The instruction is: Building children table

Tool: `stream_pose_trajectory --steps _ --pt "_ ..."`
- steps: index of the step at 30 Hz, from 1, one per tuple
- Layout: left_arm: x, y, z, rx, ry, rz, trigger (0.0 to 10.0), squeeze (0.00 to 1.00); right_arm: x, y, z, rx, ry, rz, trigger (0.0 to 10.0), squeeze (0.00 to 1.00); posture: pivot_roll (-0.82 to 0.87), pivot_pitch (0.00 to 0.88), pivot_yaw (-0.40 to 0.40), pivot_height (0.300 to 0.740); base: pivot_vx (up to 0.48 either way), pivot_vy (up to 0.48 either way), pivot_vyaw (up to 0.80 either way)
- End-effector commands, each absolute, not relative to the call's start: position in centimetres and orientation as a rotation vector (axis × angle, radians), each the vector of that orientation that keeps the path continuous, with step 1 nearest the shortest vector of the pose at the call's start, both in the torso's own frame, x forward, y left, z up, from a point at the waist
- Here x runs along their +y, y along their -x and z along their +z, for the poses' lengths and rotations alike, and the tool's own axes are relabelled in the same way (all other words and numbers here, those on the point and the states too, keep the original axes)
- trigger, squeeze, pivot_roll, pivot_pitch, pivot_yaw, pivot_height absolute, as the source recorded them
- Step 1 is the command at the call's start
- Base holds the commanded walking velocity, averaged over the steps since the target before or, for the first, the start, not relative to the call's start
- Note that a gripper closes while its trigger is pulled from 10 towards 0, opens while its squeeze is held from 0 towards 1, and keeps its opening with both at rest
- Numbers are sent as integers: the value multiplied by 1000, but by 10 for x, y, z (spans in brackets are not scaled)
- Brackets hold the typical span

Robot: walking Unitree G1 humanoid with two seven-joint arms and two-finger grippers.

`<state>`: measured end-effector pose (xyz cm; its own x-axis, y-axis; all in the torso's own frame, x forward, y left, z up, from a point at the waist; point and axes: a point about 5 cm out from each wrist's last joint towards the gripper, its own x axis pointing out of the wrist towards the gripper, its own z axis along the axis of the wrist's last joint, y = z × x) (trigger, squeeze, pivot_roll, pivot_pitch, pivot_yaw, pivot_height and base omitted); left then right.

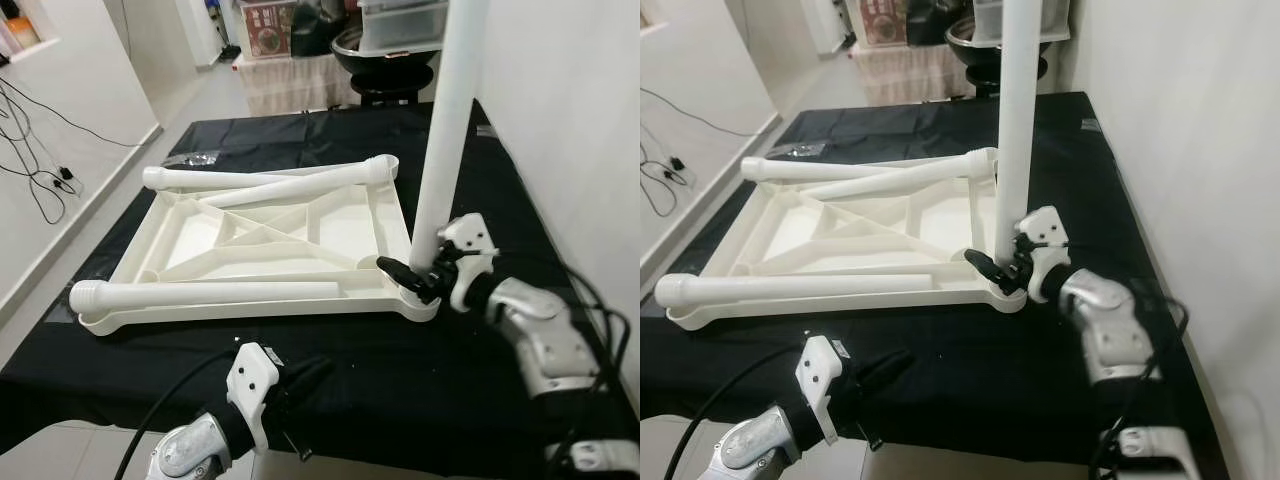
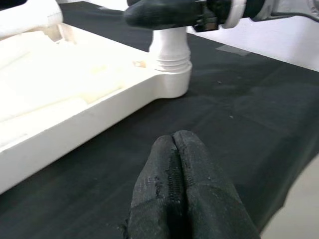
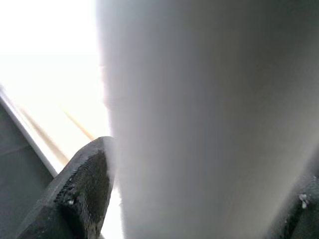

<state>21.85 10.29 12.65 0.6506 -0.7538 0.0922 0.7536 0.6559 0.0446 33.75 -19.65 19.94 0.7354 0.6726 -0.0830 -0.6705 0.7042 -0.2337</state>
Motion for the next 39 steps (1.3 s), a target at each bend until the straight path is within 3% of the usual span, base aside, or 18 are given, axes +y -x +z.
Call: stream_pose_trajectory --steps 1,12,13,14,22,26,31,32,34,35,37,39 --pt "109 -219 123 -96 -24 -819 10000 0 -189 -336 192 31 247 884 10000 0 41 115 87 740 0 0 0" --pt "114 -220 123 -104 0 -760 10000 0 -209 -345 201 73 185 977 10000 0 55 117 81 740 0 0 0" --pt "114 -220 123 -105 3 -756 10000 0 -213 -346 201 83 178 980 8471 0 55 120 81 740 0 0 0" --pt "115 -221 123 -107 5 -752 10000 0 -216 -347 199 100 172 992 0 0 54 119 79 740 0 0 0" --pt "115 -222 123 -121 15 -737 10000 0 -226 -343 187 142 151 1004 0 0 48 126 75 740 0 0 0" --pt "115 -222 123 -126 22 -734 10000 0 -233 -325 166 179 139 924 0 0 36 133 65 740 0 0 0" --pt "116 -222 123 -126 21 -746 10000 0 -216 -306 134 271 163 689 0 0 44 135 53 740 0 0 0" --pt "118 -222 123 -122 23 -758 10000 0 -190 -287 114 271 110 219 0 0 28 137 71 740 0 0 0" --pt "118 -222 123 -120 26 -762 10000 0 -178 -272 110 274 103 143 0 0 28 137 71 740 0 0 0" --pt "119 -222 122 -117 25 -772 10000 0 -162 -264 108 279 95 163 0 0 9 125 91 740 0 0 0" --pt "118 -222 121 -112 25 -781 10000 0 -153 -264 107 271 91 213 0 0 1 115 98 740 0 0 0" --pt "114 -223 119 -96 31 -831 10000 0 -162 -278 113 238 140 192 0 0 12 113 88 740 0 0 0"
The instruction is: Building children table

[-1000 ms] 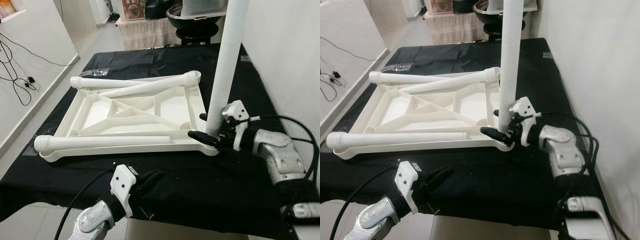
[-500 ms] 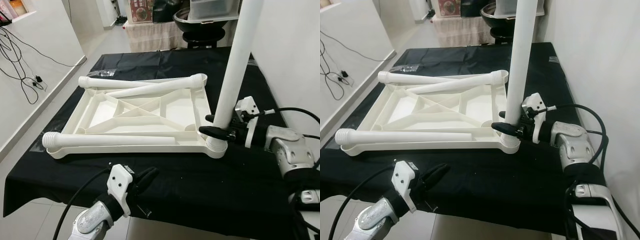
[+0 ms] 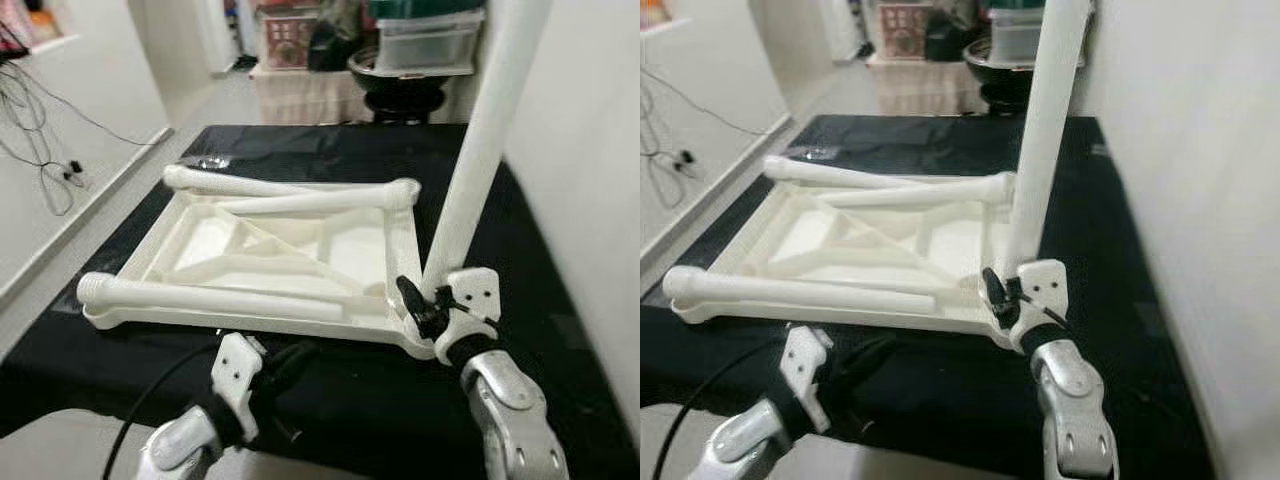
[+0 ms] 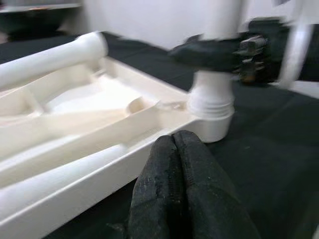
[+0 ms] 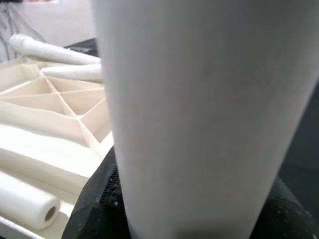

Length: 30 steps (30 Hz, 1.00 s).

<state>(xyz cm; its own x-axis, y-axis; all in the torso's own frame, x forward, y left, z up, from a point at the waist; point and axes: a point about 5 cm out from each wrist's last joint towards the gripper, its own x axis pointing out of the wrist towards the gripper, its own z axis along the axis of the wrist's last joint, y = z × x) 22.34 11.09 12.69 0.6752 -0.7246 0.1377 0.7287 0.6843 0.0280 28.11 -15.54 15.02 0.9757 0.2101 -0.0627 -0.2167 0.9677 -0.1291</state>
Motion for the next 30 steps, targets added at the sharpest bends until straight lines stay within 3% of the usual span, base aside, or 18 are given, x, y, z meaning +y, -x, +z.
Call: stream_pose_trajectory --steps 1,4,5,12,13,16,17,21,23,30 --pt "114 -223 119 -96 31 -831 10000 0 -162 -278 113 238 140 192 0 0 12 113 88 740 0 0 0" --pt "112 -222 119 -94 31 -853 10000 0 -160 -283 117 234 129 202 0 0 8 102 87 740 0 0 0" --pt "110 -222 119 -92 31 -880 10000 0 -155 -292 125 207 99 223 10000 0 8 101 86 740 0 0 0" --pt "106 -222 118 -89 38 -905 10000 0 -150 -310 147 111 99 307 10000 0 -9 99 83 740 0 0 0" --pt "104 -223 118 -89 42 -911 10000 0 -148 -316 161 72 81 388 10000 1000 -12 99 82 740 0 0 0" --pt "102 -224 118 -92 48 -921 10000 0 -150 -326 187 -3 81 586 10000 1000 -13 100 84 740 0 0 0" --pt "101 -224 118 -94 49 -921 10000 0 -151 -326 193 -5 94 708 10000 0 -10 103 84 740 0 0 0" --pt "101 -225 119 -97 50 -921 10000 0 -155 -326 200 -11 145 866 10000 0 -7 102 82 740 0 0 0" --pt "101 -225 119 -99 51 -918 10000 0 -162 -331 206 18 154 1035 10000 0 -4 102 78 740 0 0 0" --pt "101 -225 119 -99 49 -918 10000 0 -166 -335 209 29 152 1119 10000 0 5 104 78 740 0 0 0"
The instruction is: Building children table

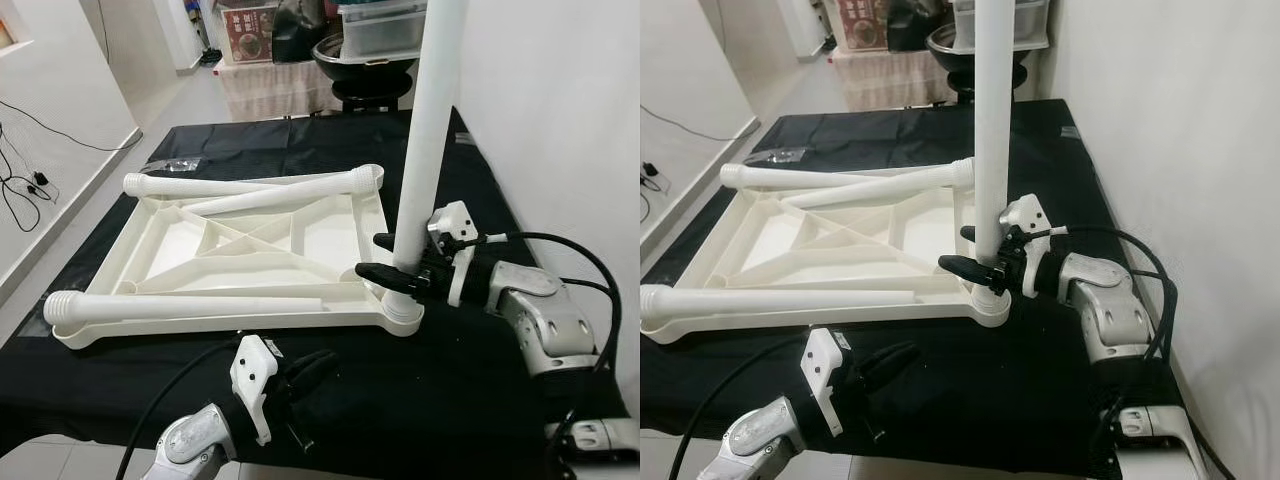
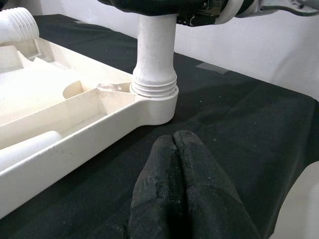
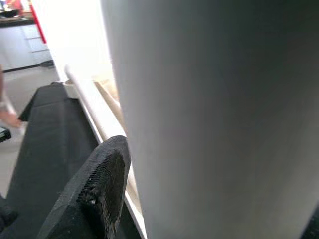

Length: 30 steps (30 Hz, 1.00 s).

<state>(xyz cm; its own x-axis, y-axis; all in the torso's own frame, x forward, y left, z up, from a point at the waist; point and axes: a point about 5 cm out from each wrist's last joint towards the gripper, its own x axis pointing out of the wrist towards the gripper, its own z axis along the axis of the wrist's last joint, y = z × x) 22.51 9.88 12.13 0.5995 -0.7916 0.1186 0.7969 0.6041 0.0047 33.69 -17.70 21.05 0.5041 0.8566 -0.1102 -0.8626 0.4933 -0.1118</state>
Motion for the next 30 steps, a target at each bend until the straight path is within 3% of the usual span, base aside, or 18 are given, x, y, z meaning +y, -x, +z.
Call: stream_pose_trajectory --steps 1,2,3,9,14,18,19,21,22,24,26,29,30 --pt "100 -224 119 -99 49 -918 10000 0 -168 -337 210 40 138 1153 9412 0 7 105 79 740 0 0 0" --pt "100 -224 119 -99 49 -918 10000 0 -168 -337 210 40 138 1153 9412 0 7 105 79 740 0 0 0" --pt "100 -224 119 -98 48 -918 10000 0 -171 -339 210 53 117 1183 0 0 10 108 78 740 0 0 0" --pt "100 -224 119 -98 49 -919 10000 0 -176 -341 208 66 104 1180 0 0 7 113 78 740 0 0 0" --pt "100 -224 119 -98 53 -920 10000 0 -187 -341 198 64 127 1034 0 0 4 119 76 740 0 0 0" --pt "100 -224 119 -98 53 -920 10000 0 -187 -341 198 64 127 1034 0 0 4 119 76 740 0 0 0" --pt "100 -224 119 -97 54 -922 10000 0 -187 -340 190 53 107 867 0 0 3 123 67 740 0 0 0" --pt "100 -224 119 -97 54 -922 10000 0 -187 -340 190 53 107 867 0 0 3 123 67 740 0 0 0" --pt "102 -224 120 -94 51 -929 10000 0 -182 -333 171 43 7 484 0 0 27 126 57 740 0 0 0" --pt "102 -224 120 -94 51 -929 10000 0 -182 -333 171 43 7 484 0 0 27 126 57 740 0 0 0" --pt "104 -226 120 -86 47 -951 10000 0 -156 -304 137 93 -1 214 0 0 13 116 83 740 0 0 0" --pt "103 -227 119 -79 46 -967 10000 0 -149 -303 135 90 14 211 0 0 10 112 80 740 0 0 0" --pt "103 -228 119 -69 51 -987 10000 0 -146 -309 140 68 26 255 6000 0 9 110 80 740 0 0 0"
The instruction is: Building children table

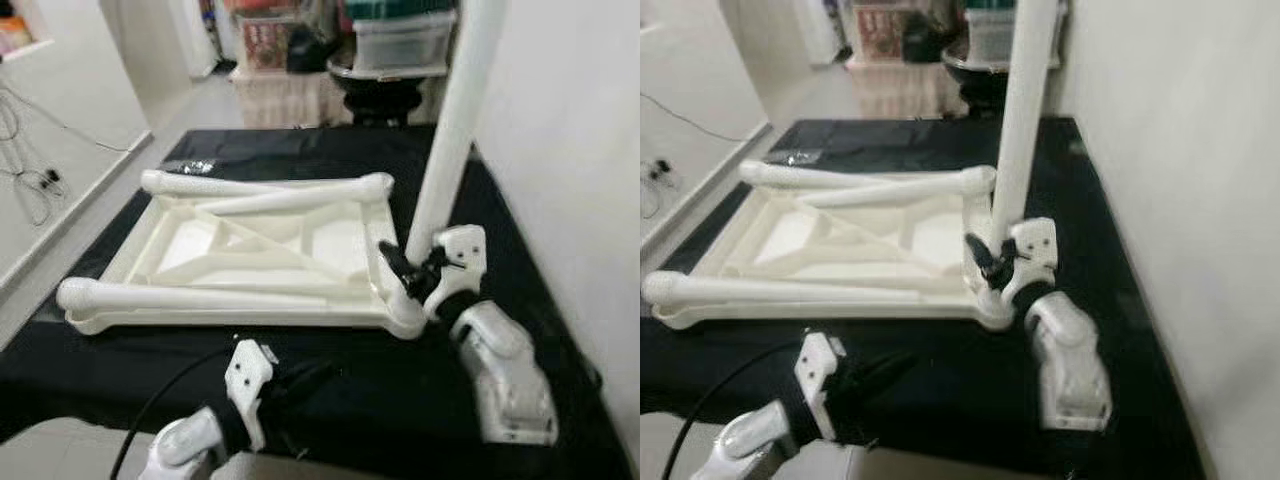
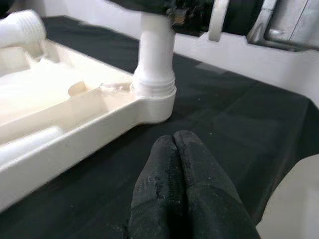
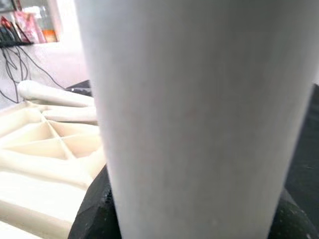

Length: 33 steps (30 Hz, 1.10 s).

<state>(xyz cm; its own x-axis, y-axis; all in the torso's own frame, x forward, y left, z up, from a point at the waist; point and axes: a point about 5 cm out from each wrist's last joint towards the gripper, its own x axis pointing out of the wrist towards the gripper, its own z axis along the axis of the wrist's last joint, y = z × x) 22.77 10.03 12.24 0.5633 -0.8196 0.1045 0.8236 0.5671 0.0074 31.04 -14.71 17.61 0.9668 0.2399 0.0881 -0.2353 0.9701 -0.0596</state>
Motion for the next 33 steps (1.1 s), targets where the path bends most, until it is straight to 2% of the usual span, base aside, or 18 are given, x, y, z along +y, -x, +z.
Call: stream_pose_trajectory --steps 1,2,7,8,10,12,13,14,17,22,27,33 --pt "103 -228 119 -69 51 -987 10000 0 -146 -309 140 68 26 255 6000 0 9 110 80 740 0 0 0" --pt "103 -229 119 -58 64 -1000 10000 0 -147 -318 149 37 11 296 10000 0 10 106 75 740 0 0 0" --pt "104 -232 120 -27 121 -1033 10000 0 -144 -324 164 -6 1 430 10000 0 5 105 69 740 0 0 0" --pt "103 -231 120 -8 138 -1082 10000 0 -144 -320 172 -12 37 529 10000 0 4 103 67 740 0 0 0" --pt "103 -231 120 -8 138 -1082 10000 0 -144 -320 172 -12 37 529 10000 0 4 103 67 740 0 0 0" --pt "102 -233 120 -13 125 -1090 10000 0 -156 -317 177 -4 144 667 10000 0 -3 98 74 740 0 0 0" --pt "102 -233 120 -13 125 -1090 10000 0 -156 -317 177 -4 144 667 10000 0 -3 98 74 740 0 0 0" --pt "102 -235 120 -19 110 -1084 10000 0 -169 -319 179 21 215 739 10000 0 7 95 71 740 0 0 0" --pt "101 -234 119 -30 85 -1068 10000 0 -179 -322 183 35 249 803 10000 0 14 91 70 740 0 0 0" --pt "103 -235 120 -48 76 -1012 10000 0 -189 -326 188 53 266 866 10000 0 24 85 69 740 0 0 0" --pt "108 -239 124 -92 50 -915 10000 0 -198 -331 191 60 278 852 10000 0 31 78 69 740 0 0 0" --pt "106 -237 145 -204 55 -825 10000 0 -207 -328 190 90 290 891 10000 0 23 69 81 740 0 0 0"
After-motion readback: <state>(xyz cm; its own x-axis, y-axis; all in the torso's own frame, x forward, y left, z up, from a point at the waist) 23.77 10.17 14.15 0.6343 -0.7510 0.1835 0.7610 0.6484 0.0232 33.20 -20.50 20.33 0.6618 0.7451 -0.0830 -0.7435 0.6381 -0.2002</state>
